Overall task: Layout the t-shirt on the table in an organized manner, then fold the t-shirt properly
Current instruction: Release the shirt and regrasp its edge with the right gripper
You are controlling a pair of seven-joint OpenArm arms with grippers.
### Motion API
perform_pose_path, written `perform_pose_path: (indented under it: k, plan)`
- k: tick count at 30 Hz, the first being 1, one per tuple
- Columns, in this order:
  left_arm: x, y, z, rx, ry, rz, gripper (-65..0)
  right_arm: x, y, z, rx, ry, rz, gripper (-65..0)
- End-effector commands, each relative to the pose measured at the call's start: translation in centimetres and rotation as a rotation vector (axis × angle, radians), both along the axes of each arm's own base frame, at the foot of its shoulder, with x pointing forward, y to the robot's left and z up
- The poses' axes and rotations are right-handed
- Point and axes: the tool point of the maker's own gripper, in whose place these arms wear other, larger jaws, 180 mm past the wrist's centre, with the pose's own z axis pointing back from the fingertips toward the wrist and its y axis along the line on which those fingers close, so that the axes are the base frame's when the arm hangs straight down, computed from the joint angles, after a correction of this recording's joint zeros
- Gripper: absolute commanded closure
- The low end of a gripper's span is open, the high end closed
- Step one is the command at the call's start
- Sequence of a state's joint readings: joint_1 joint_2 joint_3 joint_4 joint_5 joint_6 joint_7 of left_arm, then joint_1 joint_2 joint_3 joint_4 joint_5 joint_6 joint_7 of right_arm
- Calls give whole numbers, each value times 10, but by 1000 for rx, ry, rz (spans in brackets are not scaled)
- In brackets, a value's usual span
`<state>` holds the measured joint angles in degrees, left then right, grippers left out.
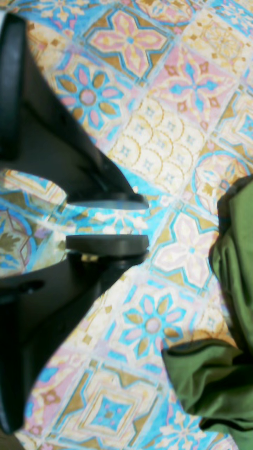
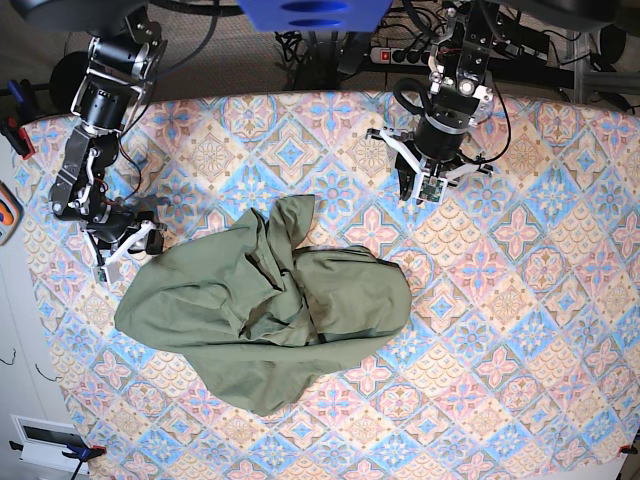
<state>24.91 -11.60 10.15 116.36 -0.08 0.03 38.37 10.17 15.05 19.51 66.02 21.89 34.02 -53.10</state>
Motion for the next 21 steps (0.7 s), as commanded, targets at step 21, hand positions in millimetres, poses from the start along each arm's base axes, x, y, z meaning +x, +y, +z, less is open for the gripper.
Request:
perform_pose_path:
  k: [21]
  plan:
    - [3, 0, 9, -6, -35, 0, -129, 42, 23, 34, 244, -164, -61, -246]
